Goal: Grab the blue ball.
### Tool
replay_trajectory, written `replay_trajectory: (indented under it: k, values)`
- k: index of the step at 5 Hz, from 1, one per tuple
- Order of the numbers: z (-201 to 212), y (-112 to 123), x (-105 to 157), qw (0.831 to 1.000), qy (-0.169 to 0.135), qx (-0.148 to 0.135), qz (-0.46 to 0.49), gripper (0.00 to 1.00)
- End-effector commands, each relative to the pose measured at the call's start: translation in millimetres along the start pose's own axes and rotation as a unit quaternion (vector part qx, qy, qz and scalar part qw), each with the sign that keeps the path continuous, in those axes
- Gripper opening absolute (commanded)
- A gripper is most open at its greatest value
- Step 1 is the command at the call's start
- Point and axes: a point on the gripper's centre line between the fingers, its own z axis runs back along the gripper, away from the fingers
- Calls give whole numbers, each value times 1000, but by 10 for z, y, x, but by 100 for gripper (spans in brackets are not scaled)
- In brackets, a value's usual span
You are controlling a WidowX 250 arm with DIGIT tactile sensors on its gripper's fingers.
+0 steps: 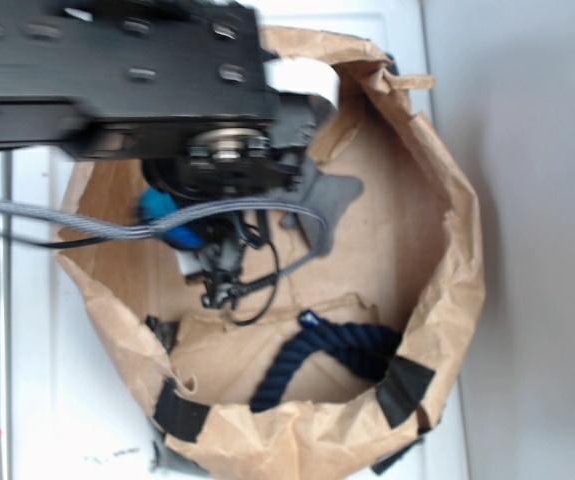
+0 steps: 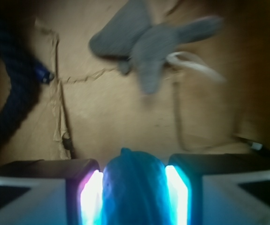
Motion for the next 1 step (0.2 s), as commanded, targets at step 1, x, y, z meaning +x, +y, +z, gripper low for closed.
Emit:
replay_trajectory:
  k: [1]
  values:
    - [333,73,-85,998,-63,-19,-10,0]
